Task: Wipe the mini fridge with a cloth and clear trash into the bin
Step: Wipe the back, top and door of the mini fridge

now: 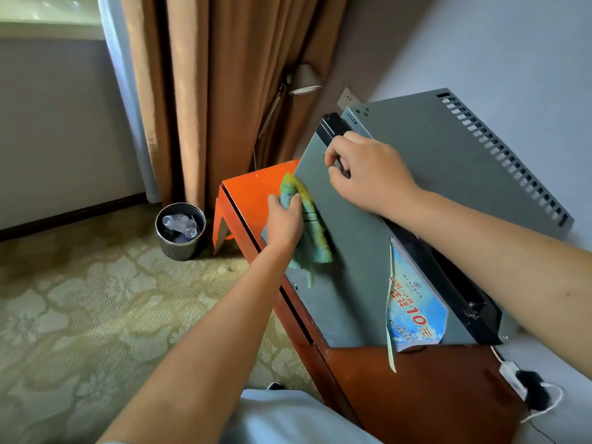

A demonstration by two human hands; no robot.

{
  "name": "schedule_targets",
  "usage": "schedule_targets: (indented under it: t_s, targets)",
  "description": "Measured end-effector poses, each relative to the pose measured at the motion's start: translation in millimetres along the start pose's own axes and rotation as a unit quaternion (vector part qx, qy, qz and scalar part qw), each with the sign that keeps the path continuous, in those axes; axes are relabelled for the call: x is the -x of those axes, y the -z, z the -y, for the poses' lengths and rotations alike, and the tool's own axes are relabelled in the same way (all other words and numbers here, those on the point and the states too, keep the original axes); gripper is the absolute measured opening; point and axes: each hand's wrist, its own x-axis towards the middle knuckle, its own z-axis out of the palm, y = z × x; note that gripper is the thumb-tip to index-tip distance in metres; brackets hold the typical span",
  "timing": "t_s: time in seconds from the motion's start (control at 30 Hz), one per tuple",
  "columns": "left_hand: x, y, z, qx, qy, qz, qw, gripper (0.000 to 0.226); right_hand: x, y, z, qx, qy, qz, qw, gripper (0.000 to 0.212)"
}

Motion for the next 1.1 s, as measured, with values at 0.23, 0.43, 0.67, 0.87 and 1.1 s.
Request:
schedule_targets:
  t_s: [0.23,0.43,0.67,0.87,1.1]
  targets:
    - [28,0,38,-0.027,0.119,0.083,0.989,0.033,4,-9,5,0.059,-0.007,-0.014,0.998,0.008]
    - [3,7,-31,0.040,-0.022,0.035,0.998,0.032,6,-7,9,0.071,-0.010,-0.025,0.997,0.008]
    - [-12,13,13,0.057,0.133,0.065,0.987,0.039,12,-7,19,0.141,0.021,-0.039,0.989,0.008]
    - [6,11,21,0.056,0.138,0.123,0.981,0.038,51,-42,64,0.118,0.077,0.136,0.981,0.031]
    - [-19,26,-34,0.087,0.131,0.137,0.978,0.026,51,-68,91,0.138,0.000,0.112,0.984,0.079]
